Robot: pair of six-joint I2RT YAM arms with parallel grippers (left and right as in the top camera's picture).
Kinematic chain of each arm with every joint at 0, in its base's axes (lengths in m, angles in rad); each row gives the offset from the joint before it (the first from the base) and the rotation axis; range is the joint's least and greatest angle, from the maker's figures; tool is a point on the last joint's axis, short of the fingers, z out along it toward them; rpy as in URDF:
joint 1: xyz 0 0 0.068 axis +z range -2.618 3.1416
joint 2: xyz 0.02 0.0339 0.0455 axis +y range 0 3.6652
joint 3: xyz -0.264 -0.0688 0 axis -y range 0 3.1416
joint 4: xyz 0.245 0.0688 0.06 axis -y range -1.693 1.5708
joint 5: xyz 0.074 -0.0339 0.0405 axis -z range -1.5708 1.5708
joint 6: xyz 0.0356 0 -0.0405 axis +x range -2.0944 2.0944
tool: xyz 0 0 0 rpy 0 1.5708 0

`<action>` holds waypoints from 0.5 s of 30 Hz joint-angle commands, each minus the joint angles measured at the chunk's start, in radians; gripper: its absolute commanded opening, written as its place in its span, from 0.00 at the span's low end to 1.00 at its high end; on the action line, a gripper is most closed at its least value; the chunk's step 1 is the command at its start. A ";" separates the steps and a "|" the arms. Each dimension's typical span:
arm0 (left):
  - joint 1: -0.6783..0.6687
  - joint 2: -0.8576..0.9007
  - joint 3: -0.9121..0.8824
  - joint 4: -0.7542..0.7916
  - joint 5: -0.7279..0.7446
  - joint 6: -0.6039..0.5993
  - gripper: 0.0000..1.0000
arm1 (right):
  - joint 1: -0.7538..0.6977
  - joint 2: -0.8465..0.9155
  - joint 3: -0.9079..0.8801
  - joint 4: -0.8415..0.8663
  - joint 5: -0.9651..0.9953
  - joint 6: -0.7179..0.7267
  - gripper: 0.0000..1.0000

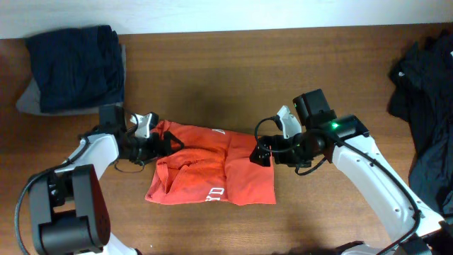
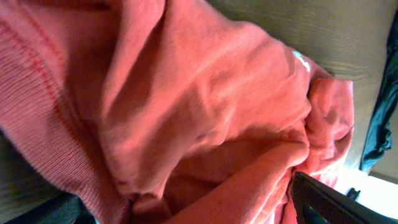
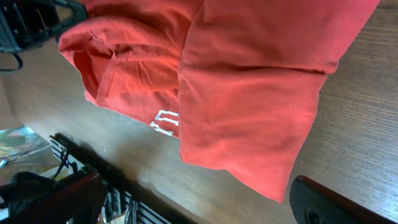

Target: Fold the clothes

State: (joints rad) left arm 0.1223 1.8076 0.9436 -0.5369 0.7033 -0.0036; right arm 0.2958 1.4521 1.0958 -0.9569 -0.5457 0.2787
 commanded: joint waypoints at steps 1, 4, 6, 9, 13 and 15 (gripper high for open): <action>-0.006 0.090 -0.032 0.006 -0.090 -0.004 0.95 | 0.007 -0.003 0.013 0.000 0.009 -0.017 0.99; -0.007 0.095 -0.032 -0.012 -0.090 -0.011 0.93 | 0.007 -0.003 0.013 0.005 0.009 -0.017 0.99; -0.010 0.095 -0.032 -0.041 -0.089 -0.011 0.91 | 0.007 -0.003 0.013 0.007 0.009 -0.017 0.99; -0.017 0.095 -0.032 -0.076 -0.089 -0.011 0.89 | 0.007 -0.003 0.013 0.012 0.009 -0.017 0.99; -0.042 0.095 -0.032 -0.072 -0.086 -0.052 0.76 | 0.007 -0.003 0.013 0.026 0.008 -0.016 0.99; -0.060 0.095 -0.032 -0.058 -0.086 -0.056 0.75 | 0.007 -0.003 0.013 0.026 0.008 -0.016 0.99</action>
State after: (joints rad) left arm 0.0959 1.8393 0.9592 -0.5922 0.7155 -0.0303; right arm 0.2966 1.4521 1.0962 -0.9340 -0.5457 0.2760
